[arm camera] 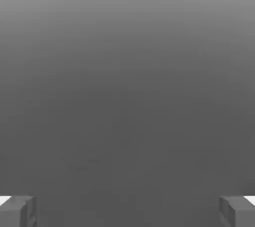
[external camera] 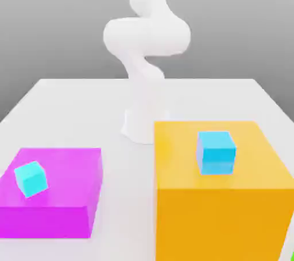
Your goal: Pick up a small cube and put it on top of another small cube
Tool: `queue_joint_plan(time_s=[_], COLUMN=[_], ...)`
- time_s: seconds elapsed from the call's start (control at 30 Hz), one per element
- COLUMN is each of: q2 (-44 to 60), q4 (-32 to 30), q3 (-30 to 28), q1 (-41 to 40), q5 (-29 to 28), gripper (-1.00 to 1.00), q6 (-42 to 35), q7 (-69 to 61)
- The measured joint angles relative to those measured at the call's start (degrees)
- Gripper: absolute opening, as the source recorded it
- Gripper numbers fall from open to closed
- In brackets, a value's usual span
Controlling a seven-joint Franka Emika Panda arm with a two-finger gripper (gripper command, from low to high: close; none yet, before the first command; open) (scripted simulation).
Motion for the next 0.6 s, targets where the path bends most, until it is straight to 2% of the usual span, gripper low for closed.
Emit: queue_joint_plan(time_s=[0.3,0.6], q2=[16.97,33.56], q4=[-8.87,-17.58], q3=[0.7,5.11], q1=[15.76,27.97], q5=[2.76,3.66], gripper=[0.0,0.0], q6=[10.15,20.14], q7=[-23.4,-45.06])
